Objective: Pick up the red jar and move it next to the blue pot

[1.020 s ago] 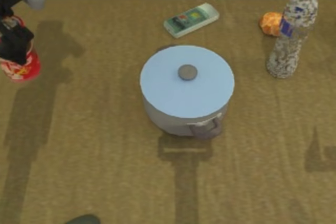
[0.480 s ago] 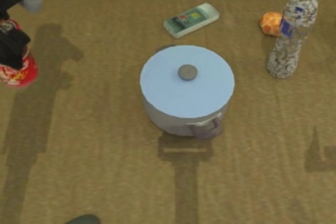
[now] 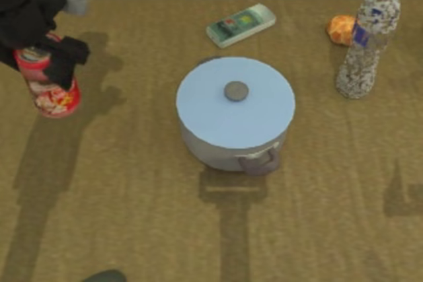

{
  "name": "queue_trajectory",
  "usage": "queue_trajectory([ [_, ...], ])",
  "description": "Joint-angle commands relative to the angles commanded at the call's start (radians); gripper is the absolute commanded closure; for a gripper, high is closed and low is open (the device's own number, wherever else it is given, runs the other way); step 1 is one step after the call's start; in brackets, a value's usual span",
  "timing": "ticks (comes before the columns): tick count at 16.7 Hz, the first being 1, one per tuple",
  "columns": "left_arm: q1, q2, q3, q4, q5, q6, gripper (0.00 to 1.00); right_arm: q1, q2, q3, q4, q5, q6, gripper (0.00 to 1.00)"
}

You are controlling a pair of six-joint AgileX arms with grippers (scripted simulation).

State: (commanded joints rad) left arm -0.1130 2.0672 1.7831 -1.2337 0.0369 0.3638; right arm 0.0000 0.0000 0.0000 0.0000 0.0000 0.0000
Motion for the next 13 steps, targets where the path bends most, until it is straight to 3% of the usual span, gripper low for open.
queue_trajectory([
  [7, -0.147, 0.010, -0.055, 0.104, -0.046, -0.531, 1.00, 0.000, 0.000, 0.000, 0.000, 0.000, 0.000, 0.00],
  [10, -0.183, 0.015, -0.074, 0.128, -0.056, -0.638, 1.00, 0.000, 0.000, 0.000, 0.000, 0.000, 0.000, 0.00],
  [13, -0.189, 0.017, -0.078, 0.131, -0.058, -0.655, 1.00, 0.000, 0.000, 0.000, 0.000, 0.000, 0.000, 0.00],
])
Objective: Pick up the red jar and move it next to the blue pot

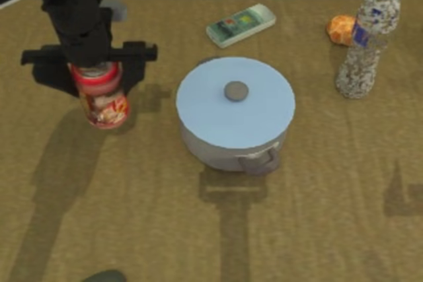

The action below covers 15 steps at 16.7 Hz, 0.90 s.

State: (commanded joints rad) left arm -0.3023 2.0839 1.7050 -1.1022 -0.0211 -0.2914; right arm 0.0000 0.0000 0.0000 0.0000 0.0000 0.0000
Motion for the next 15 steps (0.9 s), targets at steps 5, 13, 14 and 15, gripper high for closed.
queue_trajectory([
  [5, 0.004, 0.011, -0.029, 0.040, -0.001, 0.005, 1.00, 0.000, 0.000, 0.000, 0.000, 0.000, 0.000, 0.00],
  [13, 0.005, 0.060, -0.109, 0.169, 0.001, 0.005, 1.00, 0.000, 0.000, 0.000, 0.000, 0.000, 0.000, 0.00],
  [14, 0.005, 0.060, -0.109, 0.169, 0.001, 0.005, 0.92, 0.000, 0.000, 0.000, 0.000, 0.000, 0.000, 0.00],
  [15, 0.005, 0.060, -0.109, 0.169, 0.001, 0.005, 0.85, 0.000, 0.000, 0.000, 0.000, 0.000, 0.000, 0.00],
])
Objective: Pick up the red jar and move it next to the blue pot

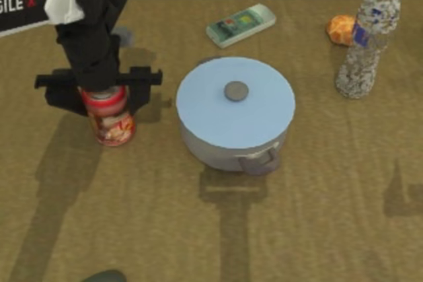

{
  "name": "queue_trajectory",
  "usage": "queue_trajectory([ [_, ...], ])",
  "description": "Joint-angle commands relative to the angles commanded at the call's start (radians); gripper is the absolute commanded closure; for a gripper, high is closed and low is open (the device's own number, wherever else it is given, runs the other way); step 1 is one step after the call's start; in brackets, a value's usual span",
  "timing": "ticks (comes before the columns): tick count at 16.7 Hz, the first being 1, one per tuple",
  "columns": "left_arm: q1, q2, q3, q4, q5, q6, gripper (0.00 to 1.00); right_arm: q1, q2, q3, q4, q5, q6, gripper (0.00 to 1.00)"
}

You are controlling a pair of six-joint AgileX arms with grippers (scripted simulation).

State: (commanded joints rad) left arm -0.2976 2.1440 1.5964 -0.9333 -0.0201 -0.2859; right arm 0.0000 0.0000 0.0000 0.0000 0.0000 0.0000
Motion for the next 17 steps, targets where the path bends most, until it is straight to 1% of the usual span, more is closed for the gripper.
queue_trajectory([
  [11, 0.000, 0.000, 0.000, 0.000, 0.000, 0.000, 0.02, 0.000, 0.000, 0.000, 0.000, 0.000, 0.000, 0.00],
  [12, 0.000, 0.000, 0.000, 0.000, 0.000, 0.000, 0.00, 0.000, 0.000, 0.000, 0.000, 0.000, 0.000, 0.00],
  [17, 0.000, 0.000, 0.000, 0.000, 0.000, 0.000, 0.00, 0.000, 0.000, 0.000, 0.000, 0.000, 0.000, 0.00],
])
